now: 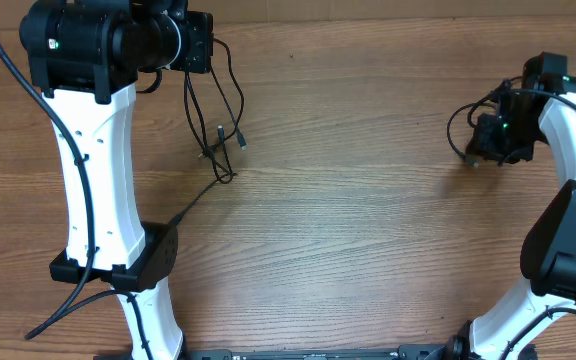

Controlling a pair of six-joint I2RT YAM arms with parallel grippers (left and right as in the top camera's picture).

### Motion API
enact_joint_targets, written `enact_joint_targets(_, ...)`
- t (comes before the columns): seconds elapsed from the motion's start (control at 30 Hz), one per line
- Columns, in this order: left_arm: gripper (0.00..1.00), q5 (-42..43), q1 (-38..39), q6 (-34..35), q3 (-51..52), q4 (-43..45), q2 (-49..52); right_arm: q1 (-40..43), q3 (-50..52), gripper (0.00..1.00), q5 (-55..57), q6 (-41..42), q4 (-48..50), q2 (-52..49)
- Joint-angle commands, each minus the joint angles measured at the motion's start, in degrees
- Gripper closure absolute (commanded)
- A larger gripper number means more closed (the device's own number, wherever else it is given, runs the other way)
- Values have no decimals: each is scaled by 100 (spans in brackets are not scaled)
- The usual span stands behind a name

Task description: Untangle cables

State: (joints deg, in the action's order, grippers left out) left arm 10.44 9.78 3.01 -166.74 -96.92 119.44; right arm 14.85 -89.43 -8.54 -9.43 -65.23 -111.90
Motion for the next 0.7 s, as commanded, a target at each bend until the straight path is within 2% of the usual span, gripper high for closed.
enact_joint_targets(0.0,95,-50,48,42,-13,13,52,-44,33,55,-125,-813,87,101)
enact_joint_targets(0.17,94,-55,48,39,-13,13,52,-26,33,54,-640,-1508,48,-35)
enact_joint_targets(0.3,94,-55,48,37,-13,15,52,-20,33,52,-581,-1738,59,-275)
enact_joint_targets(0.67,94,-52,48,39,-13,15,52,26,33,45,48,-1698,680,-837)
